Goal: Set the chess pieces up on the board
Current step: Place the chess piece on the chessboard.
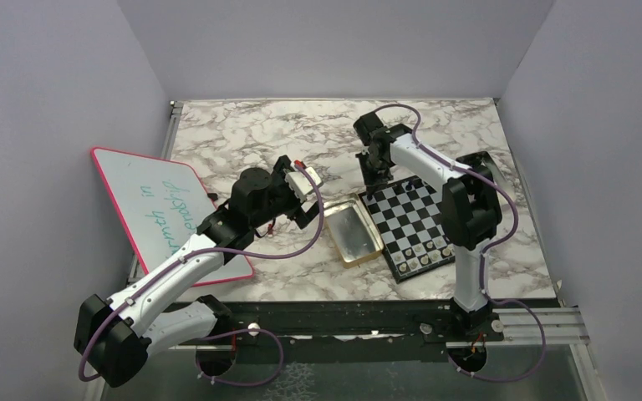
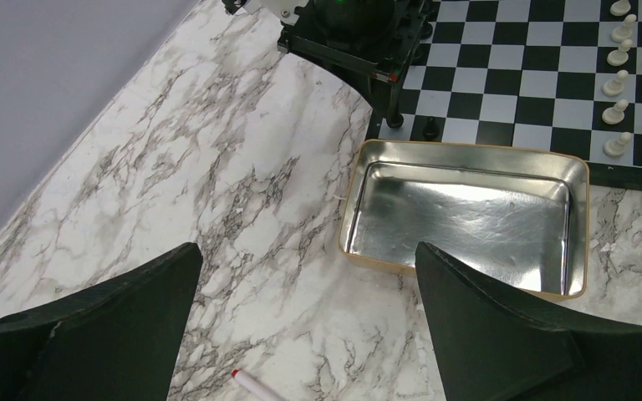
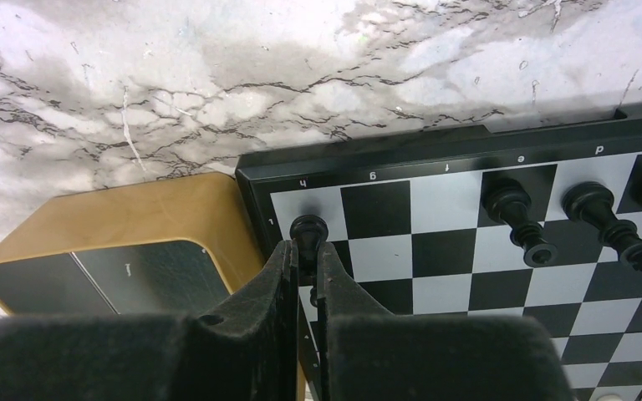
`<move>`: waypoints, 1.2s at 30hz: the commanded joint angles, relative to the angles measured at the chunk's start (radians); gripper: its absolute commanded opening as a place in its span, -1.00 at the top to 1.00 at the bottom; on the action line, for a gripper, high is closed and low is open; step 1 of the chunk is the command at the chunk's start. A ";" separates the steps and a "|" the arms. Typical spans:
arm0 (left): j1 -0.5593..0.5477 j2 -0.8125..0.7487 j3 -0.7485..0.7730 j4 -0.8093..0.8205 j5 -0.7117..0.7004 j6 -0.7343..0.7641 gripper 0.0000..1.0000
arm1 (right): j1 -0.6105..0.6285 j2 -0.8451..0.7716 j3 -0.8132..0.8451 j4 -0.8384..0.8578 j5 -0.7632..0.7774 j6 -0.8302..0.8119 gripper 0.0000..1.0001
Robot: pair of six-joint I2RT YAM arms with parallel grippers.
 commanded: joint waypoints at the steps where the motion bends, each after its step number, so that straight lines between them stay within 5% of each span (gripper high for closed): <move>1: -0.005 -0.016 -0.008 0.025 -0.002 0.009 -0.98 | 0.010 0.026 0.031 -0.024 0.015 -0.009 0.80; 36: -0.006 -0.041 -0.010 0.014 0.003 0.019 -0.98 | 0.009 0.015 0.037 0.024 0.018 0.028 0.32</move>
